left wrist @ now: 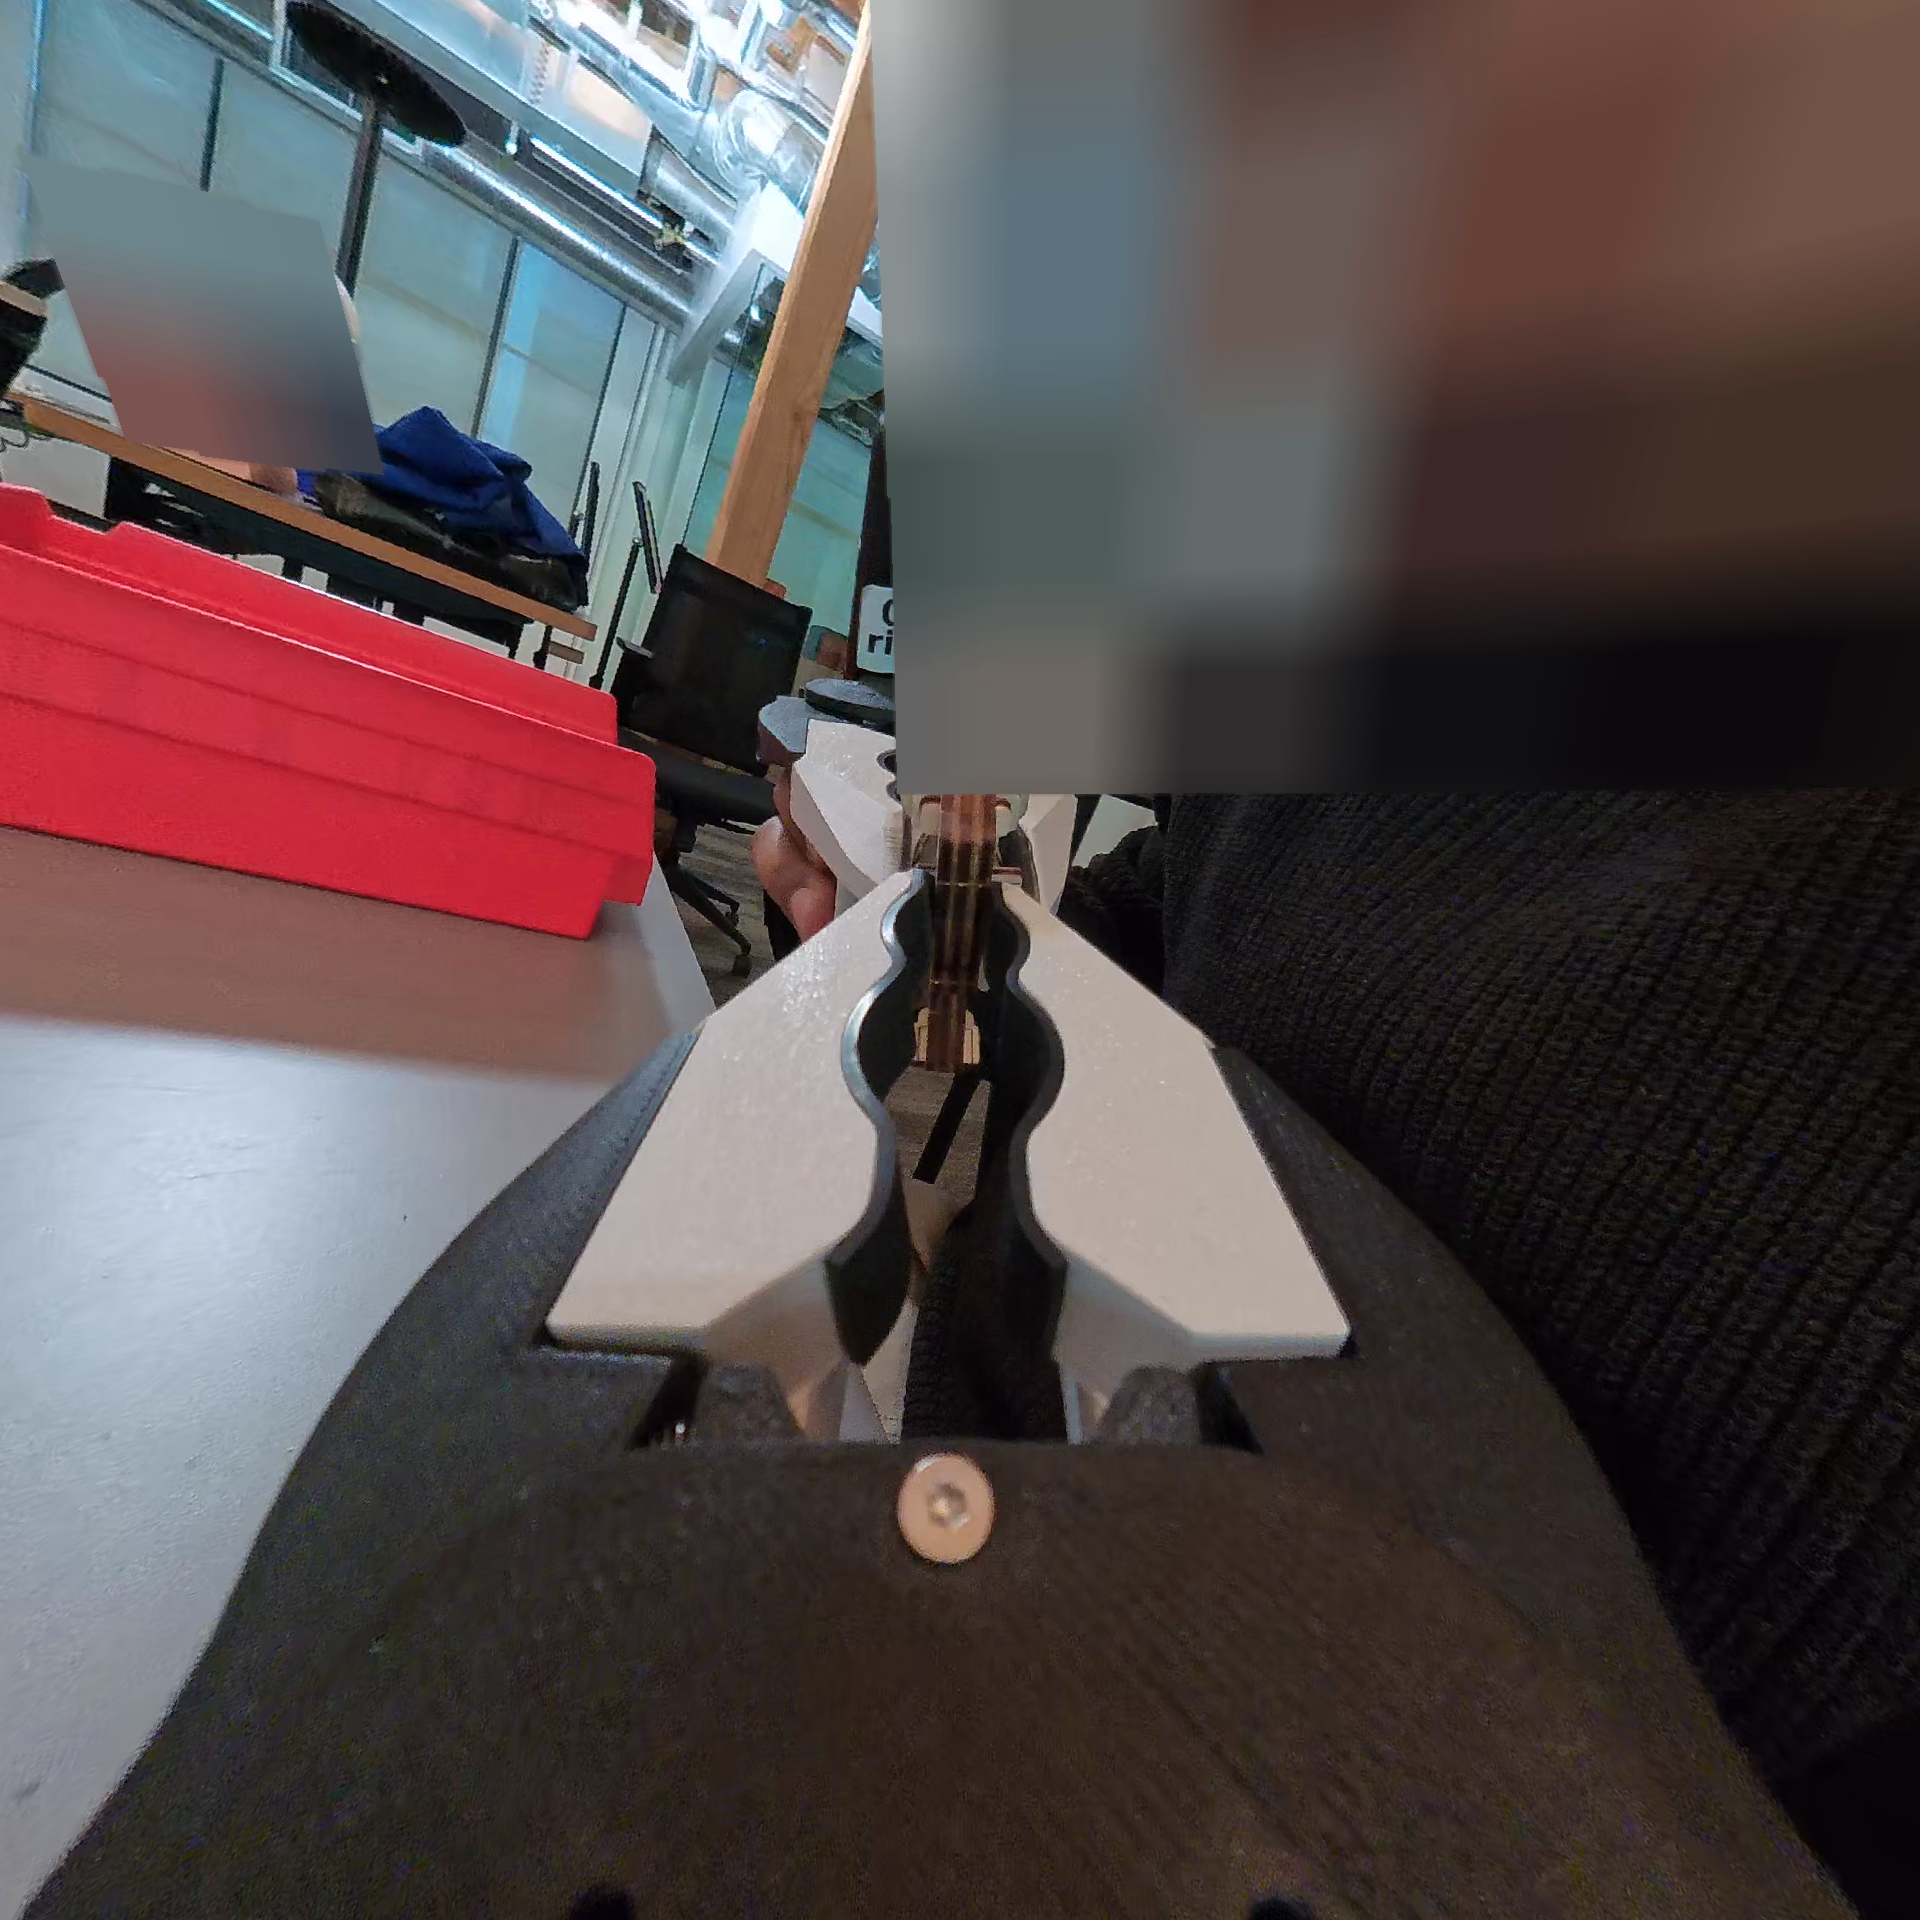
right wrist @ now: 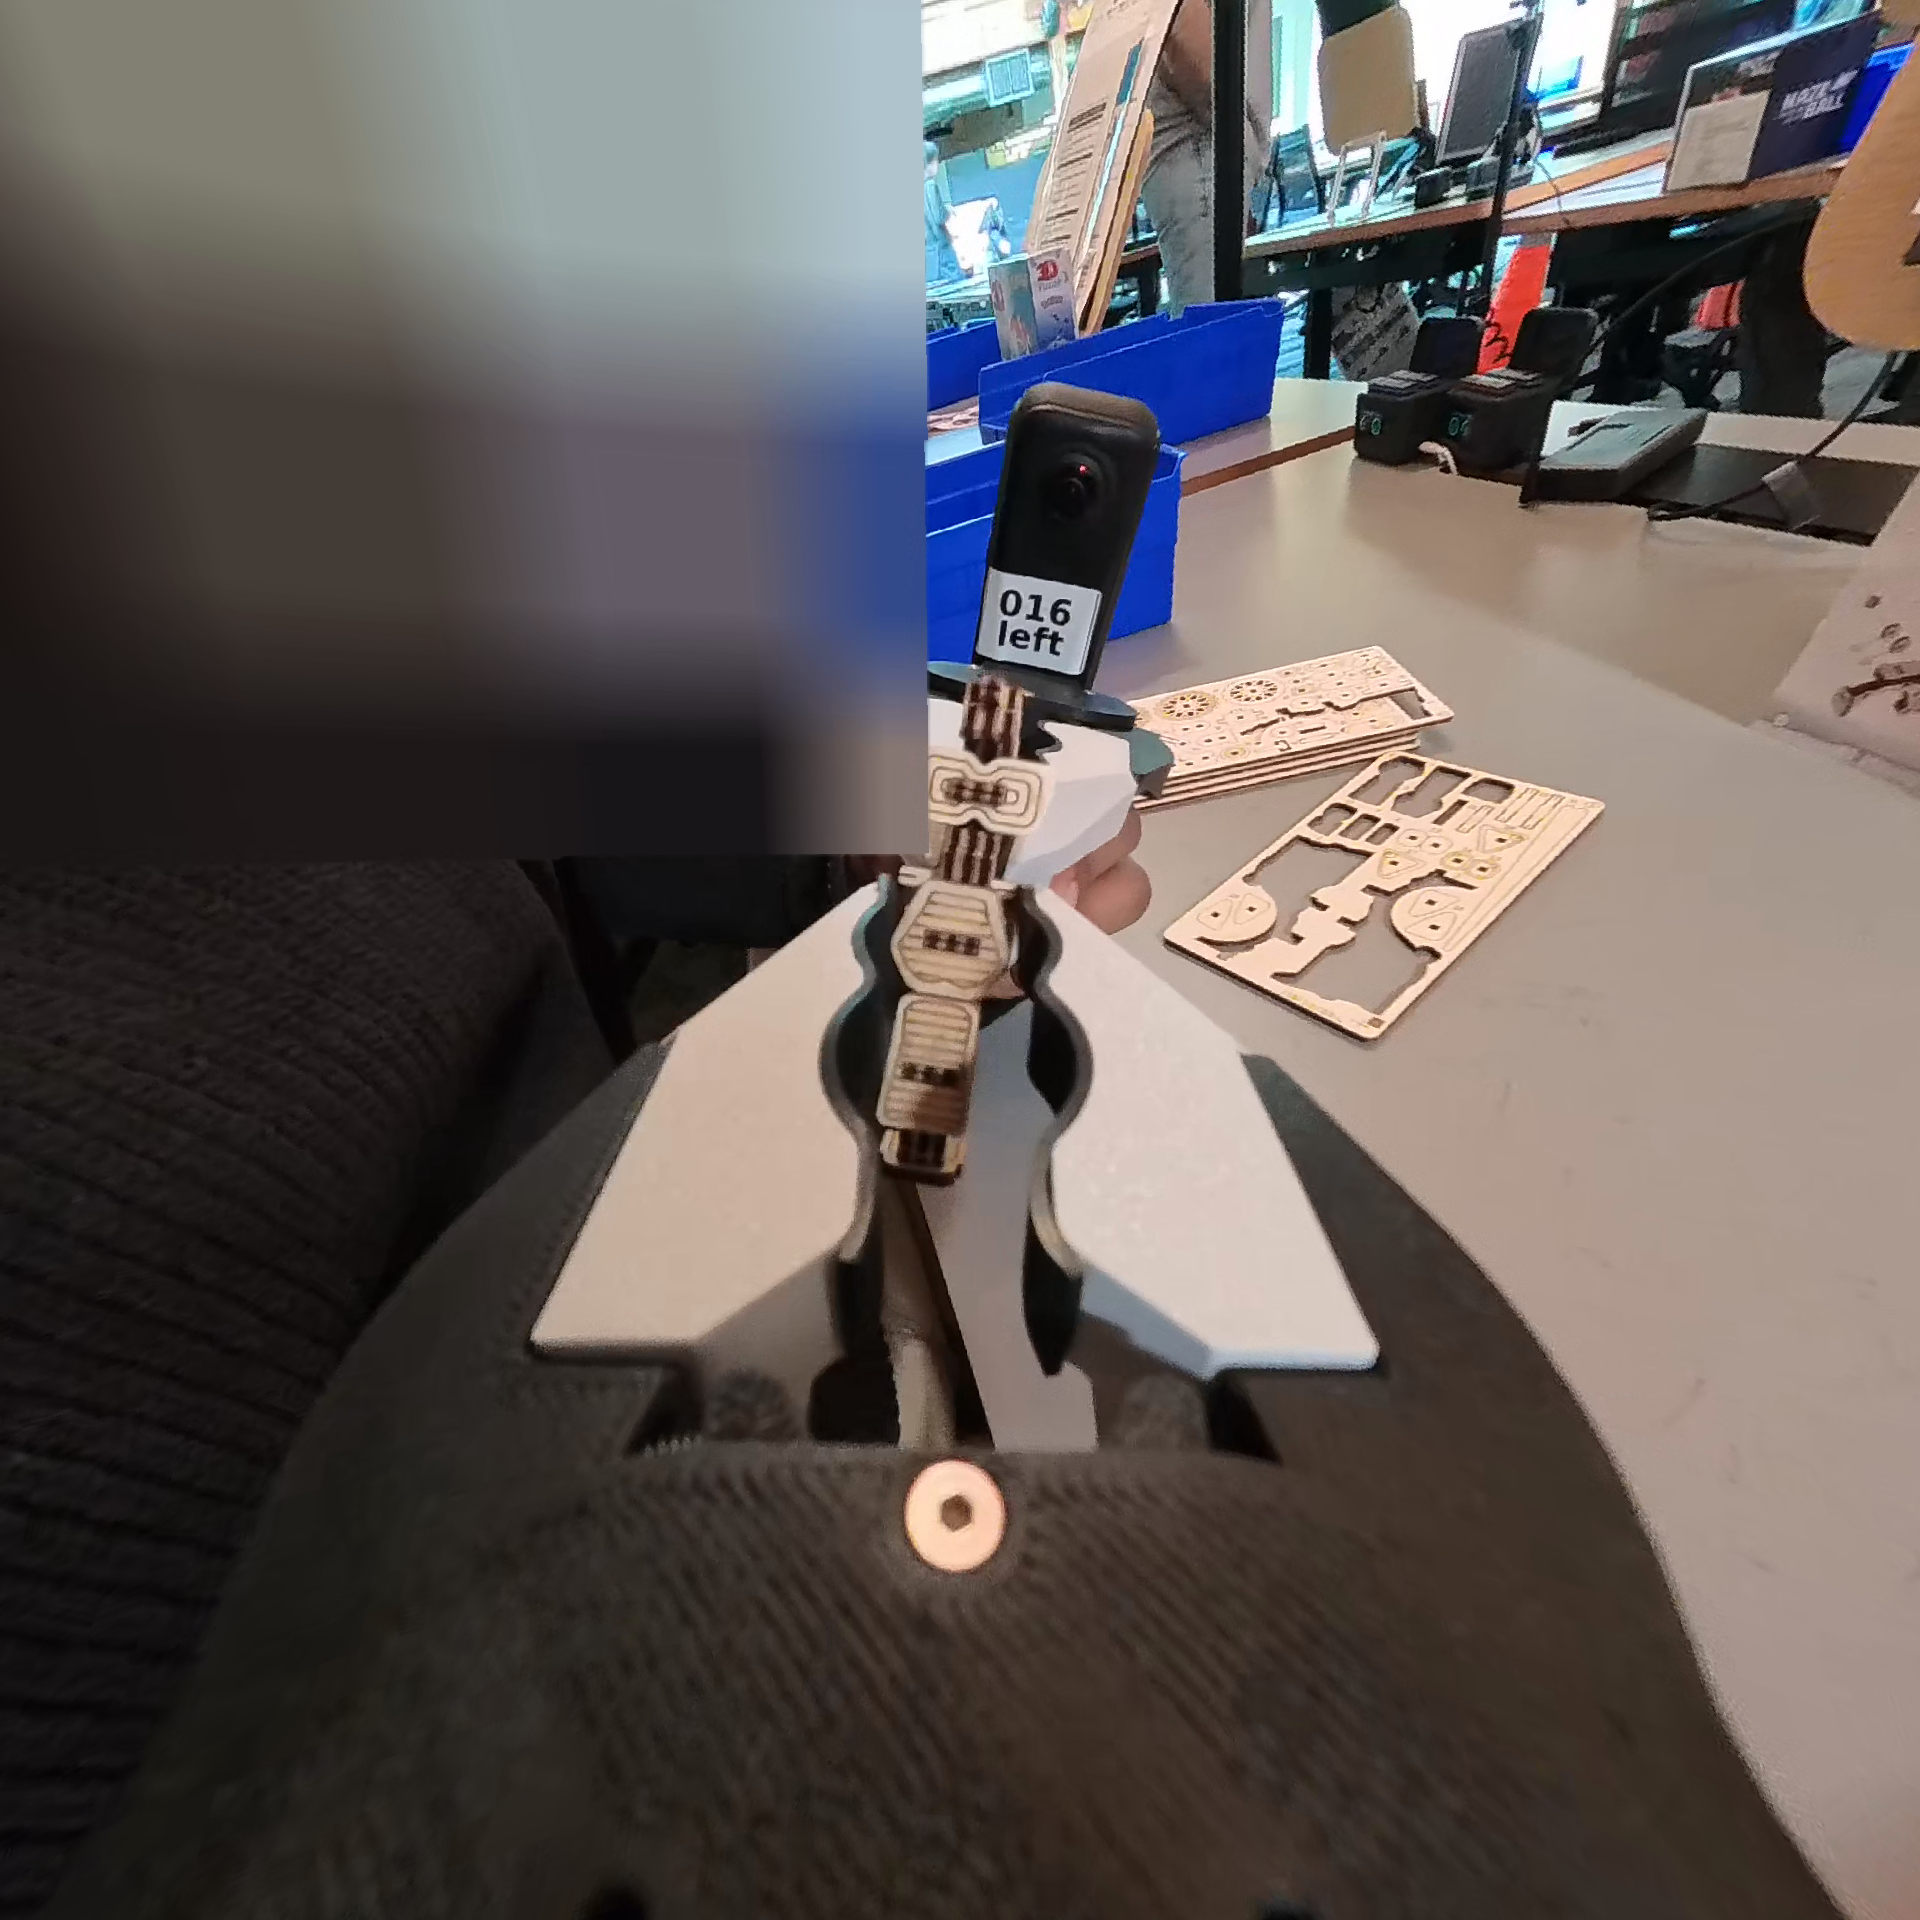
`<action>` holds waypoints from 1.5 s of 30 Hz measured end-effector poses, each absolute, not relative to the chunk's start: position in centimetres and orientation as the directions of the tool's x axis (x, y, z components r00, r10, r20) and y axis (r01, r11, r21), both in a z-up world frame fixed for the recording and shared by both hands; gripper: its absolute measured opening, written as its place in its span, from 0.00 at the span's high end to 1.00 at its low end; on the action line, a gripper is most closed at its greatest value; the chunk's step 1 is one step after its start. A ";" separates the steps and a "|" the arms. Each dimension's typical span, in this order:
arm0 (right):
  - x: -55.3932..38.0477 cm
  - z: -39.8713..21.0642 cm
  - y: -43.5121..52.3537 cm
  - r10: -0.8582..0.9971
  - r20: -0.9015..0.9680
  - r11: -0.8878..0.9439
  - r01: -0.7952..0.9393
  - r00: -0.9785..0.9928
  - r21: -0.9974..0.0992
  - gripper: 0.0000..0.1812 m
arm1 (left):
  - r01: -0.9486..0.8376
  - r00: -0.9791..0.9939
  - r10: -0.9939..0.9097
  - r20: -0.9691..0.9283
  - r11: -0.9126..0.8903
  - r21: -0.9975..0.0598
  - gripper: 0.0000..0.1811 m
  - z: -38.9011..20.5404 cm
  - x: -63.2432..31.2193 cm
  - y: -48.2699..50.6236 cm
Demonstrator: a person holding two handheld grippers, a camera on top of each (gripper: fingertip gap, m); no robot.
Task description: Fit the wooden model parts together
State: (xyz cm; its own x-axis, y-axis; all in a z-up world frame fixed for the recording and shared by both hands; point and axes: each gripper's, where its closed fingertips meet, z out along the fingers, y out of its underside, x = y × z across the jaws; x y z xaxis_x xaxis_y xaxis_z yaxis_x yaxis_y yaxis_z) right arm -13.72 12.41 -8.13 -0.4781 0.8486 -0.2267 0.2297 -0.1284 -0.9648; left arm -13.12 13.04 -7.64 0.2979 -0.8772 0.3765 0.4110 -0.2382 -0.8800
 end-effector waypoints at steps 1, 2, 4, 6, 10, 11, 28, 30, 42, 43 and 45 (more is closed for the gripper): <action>-13.7 -8.1 12.4 0.848 -0.227 -0.128 0.231 -0.478 -0.965 0.87 | 0.410 0.297 -0.877 0.378 -0.240 -0.880 0.96 -7.6 -13.1 13.0; -13.7 -8.1 12.5 0.850 -0.224 -0.126 0.229 -0.477 -0.965 0.86 | 0.411 0.296 -0.877 0.378 -0.240 -0.879 0.96 -7.6 -13.1 13.0; -13.7 -8.2 12.5 0.852 -0.220 -0.122 0.228 -0.475 -0.966 0.86 | 0.411 0.295 -0.877 0.379 -0.241 -0.879 0.96 -7.6 -13.1 13.0; -13.8 -8.2 12.5 0.849 -0.227 -0.127 0.233 -0.478 -0.964 0.86 | 0.418 0.293 -0.876 0.382 -0.242 -0.876 0.97 -7.5 -13.2 13.0; -13.8 -8.2 12.6 0.841 -0.246 -0.146 0.234 -0.482 -0.961 0.86 | 0.422 0.295 -0.873 0.389 -0.247 -0.873 0.97 -7.6 -13.3 13.2; -13.8 -8.2 12.6 0.840 -0.249 -0.152 0.232 -0.481 -0.961 0.86 | 0.419 0.296 -0.872 0.390 -0.248 -0.873 0.97 -7.7 -13.3 13.2; -13.9 -8.0 12.5 0.842 -0.250 -0.159 0.224 -0.477 -0.962 0.88 | 0.437 0.286 -0.872 0.398 -0.251 -0.864 0.97 -7.6 -13.4 13.2; -14.0 -8.0 12.5 0.842 -0.251 -0.160 0.224 -0.477 -0.961 0.88 | 0.439 0.286 -0.870 0.402 -0.254 -0.862 0.96 -7.6 -13.4 13.2; -14.8 -9.0 13.3 0.834 -0.320 -0.225 0.253 -0.449 -0.941 0.84 | 0.499 0.318 -0.840 0.439 -0.245 -0.831 0.97 -7.4 -14.4 14.1; -14.8 -9.0 13.4 0.834 -0.327 -0.233 0.253 -0.445 -0.939 0.85 | 0.503 0.327 -0.837 0.438 -0.238 -0.831 0.97 -7.4 -14.5 14.2; -14.9 -9.0 13.5 0.833 -0.336 -0.245 0.251 -0.440 -0.937 0.87 | 0.509 0.338 -0.833 0.437 -0.228 -0.830 0.97 -7.3 -14.7 14.3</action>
State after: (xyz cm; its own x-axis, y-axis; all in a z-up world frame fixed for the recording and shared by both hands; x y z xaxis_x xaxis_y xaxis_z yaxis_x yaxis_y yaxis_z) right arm -14.88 13.48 -9.04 -0.4396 0.8332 -0.3356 0.2508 -0.2449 -0.9365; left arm -14.67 14.30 -7.33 0.3384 -0.8334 0.4370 0.5092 -0.2284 -0.8298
